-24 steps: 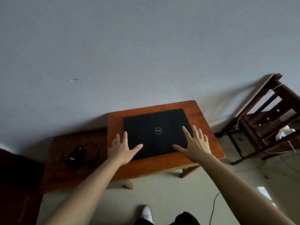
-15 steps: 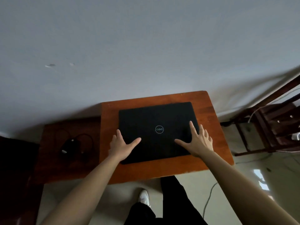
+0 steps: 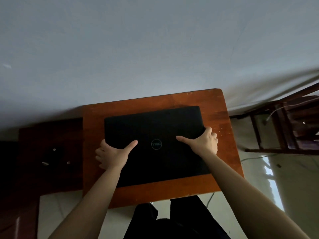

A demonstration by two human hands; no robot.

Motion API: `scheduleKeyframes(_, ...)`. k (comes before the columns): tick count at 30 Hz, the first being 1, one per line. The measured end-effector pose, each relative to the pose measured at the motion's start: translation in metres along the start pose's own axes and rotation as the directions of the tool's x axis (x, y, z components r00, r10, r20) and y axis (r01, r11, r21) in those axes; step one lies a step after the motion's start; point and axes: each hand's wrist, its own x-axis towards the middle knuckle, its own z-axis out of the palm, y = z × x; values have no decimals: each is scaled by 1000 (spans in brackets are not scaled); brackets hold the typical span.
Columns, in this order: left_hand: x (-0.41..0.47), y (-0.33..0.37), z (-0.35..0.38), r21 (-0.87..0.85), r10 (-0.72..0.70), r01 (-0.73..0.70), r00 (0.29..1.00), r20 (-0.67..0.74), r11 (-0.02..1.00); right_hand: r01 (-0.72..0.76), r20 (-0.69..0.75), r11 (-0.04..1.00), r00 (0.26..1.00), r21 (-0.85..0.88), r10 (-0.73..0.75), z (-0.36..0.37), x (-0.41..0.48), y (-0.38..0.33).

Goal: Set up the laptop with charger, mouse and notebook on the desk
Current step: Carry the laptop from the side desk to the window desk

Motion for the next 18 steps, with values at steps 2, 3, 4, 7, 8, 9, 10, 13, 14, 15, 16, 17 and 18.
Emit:
scheduleKeyframes(2, 6, 1, -6, -50, -41, 43, 998, 42, 998, -15, 32, 1000, 999, 23, 15, -5, 3, -3)
scheduleKeyframes(3, 11, 2, -10, -100, -71, 79, 994, 83, 992, -27, 59, 999, 998, 43, 25, -8, 5, -5)
scheduleKeyframes(4, 16, 3, -14, -164, -96, 118, 986, 137, 979, -47, 95, 997, 995, 68, 40, -10, 5, -5)
scheduleKeyframes(7, 28, -1, -34, -348, -67, 196, 934, 351, 917, -123, 221, 976, 972, 182, 81, -18, 2, -3)
scheduleKeyframes(8, 27, -3, -42, -371, -58, 222, 913, 405, 902, -153, 261, 956, 962, 250, 86, -22, -2, 1)
scheduleKeyframes(9, 26, -6, -50, -385, -71, 267, 888, 454, 884, -192, 302, 927, 949, 323, 92, -24, -8, 5)
scheduleKeyframes(10, 24, -10, -59, -400, -92, 325, 860, 503, 857, -235, 350, 892, 932, 385, 95, -28, -16, 9)
scheduleKeyframes(13, 18, -26, -81, -427, -73, 434, 764, 641, 794, -291, 493, 822, 870, 489, 15, -38, -41, 15)
scheduleKeyframes(14, 16, -35, -89, -417, -42, 423, 741, 670, 805, -273, 512, 814, 859, 512, -34, -41, -51, 17)
scheduleKeyframes(15, 14, -42, -96, -411, -16, 411, 723, 690, 814, -259, 523, 808, 849, 529, -70, -45, -58, 17)
scheduleKeyframes(16, 14, -48, -101, -410, 9, 402, 704, 710, 819, -251, 529, 806, 844, 536, -89, -49, -64, 20)
scheduleKeyframes(17, 10, -56, -108, -418, 40, 396, 686, 726, 817, -249, 532, 806, 841, 538, -95, -52, -73, 22)
scheduleKeyframes(18, 7, -64, -115, -424, 67, 387, 669, 741, 819, -249, 535, 808, 839, 534, -95, -54, -82, 26)
